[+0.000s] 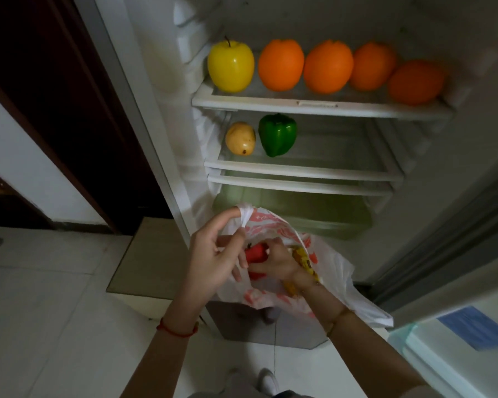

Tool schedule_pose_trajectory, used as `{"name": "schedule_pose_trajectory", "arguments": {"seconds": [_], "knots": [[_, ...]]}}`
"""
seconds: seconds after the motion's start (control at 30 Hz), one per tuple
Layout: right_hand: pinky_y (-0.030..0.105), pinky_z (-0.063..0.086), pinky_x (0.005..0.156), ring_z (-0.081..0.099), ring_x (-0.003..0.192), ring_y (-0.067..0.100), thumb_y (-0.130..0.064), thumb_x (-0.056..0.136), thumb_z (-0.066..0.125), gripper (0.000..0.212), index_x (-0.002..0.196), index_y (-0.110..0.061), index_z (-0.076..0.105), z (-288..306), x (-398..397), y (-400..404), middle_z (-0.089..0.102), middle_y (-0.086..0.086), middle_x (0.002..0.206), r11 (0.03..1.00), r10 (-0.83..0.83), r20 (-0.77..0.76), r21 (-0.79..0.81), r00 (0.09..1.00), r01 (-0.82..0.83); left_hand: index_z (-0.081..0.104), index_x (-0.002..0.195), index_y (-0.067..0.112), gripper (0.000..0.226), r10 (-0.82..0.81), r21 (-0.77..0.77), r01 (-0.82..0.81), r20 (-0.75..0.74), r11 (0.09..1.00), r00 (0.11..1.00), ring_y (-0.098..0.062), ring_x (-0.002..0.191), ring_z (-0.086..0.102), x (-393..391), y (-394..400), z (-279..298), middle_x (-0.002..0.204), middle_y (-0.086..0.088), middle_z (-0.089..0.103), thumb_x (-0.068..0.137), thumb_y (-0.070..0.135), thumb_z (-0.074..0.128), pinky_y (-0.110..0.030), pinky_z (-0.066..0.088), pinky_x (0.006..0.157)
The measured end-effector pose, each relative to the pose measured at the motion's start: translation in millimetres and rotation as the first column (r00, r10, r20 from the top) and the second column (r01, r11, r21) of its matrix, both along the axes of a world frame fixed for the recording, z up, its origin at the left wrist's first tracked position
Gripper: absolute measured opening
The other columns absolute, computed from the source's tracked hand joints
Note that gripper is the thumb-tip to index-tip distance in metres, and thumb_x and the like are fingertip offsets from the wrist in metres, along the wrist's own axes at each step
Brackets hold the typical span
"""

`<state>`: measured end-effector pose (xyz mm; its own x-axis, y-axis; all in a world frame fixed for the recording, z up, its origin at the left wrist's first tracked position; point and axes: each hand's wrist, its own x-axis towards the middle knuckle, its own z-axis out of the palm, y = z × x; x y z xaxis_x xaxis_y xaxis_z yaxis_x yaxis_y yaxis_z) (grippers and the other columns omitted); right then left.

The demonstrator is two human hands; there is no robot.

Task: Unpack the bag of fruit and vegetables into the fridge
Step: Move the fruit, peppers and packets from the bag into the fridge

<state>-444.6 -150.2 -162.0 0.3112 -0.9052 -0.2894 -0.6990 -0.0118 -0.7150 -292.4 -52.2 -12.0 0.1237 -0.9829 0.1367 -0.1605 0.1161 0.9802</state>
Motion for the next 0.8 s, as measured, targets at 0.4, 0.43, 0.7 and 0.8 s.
{"name": "schedule_pose_trajectory", "arguments": {"seconds": [0.4, 0.43, 0.7, 0.8], "knots": [[0.019, 0.053, 0.085, 0.056, 0.106, 0.007, -0.022, 0.075, 0.081, 0.068, 0.132, -0.024, 0.044, 170.7, -67.9, -15.3, 0.050, -0.003, 0.127, 0.857, -0.223, 0.587, -0.262, 0.778, 0.444, 0.059, 0.121, 0.030, 0.037, -0.051, -0.094, 0.052, 0.013, 0.994, 0.999, -0.025, 0.046, 0.059, -9.1, -30.3, 15.6, 0.056, -0.013, 0.059, 0.096, 0.003, 0.054, -0.033, 0.051, 0.038], [0.015, 0.052, 0.082, 0.055, 0.106, 0.006, -0.022, 0.076, 0.081, 0.069, 0.134, -0.023, 0.042, 174.8, -69.9, -24.1, 0.048, -0.003, 0.129, 0.818, -0.243, 0.608, -0.290, 0.756, 0.497, 0.060, 0.118, 0.034, 0.039, -0.065, -0.102, 0.066, 0.012, 0.993, 0.998, -0.025, 0.046, 0.059, -10.7, -31.7, 17.5, 0.056, -0.011, 0.060, 0.096, 0.002, 0.054, -0.033, 0.050, 0.038], [0.025, 0.048, 0.093, 0.053, 0.122, 0.023, -0.022, 0.071, 0.085, 0.081, 0.138, -0.014, 0.039, 164.0, -72.5, -97.9, 0.049, 0.009, 0.137, 0.718, -0.358, 0.543, -0.360, 0.760, 0.596, 0.060, 0.105, 0.060, 0.058, -0.123, -0.118, 0.123, 0.006, 0.985, 0.992, -0.026, 0.046, 0.058, -16.7, -35.1, 23.6, 0.055, -0.014, 0.058, 0.097, 0.003, 0.053, -0.038, 0.052, 0.038], [0.028, 0.049, 0.095, 0.053, 0.123, 0.025, -0.025, 0.070, 0.085, 0.084, 0.138, -0.015, 0.038, 156.7, -70.8, -113.9, 0.048, 0.009, 0.138, 0.721, -0.372, 0.518, -0.361, 0.770, 0.591, 0.060, 0.104, 0.062, 0.059, -0.124, -0.112, 0.121, -0.013, 0.986, 0.992, -0.027, 0.046, 0.058, -17.3, -37.2, 23.7, 0.054, -0.019, 0.055, 0.097, 0.003, 0.053, -0.037, 0.052, 0.038]]}}
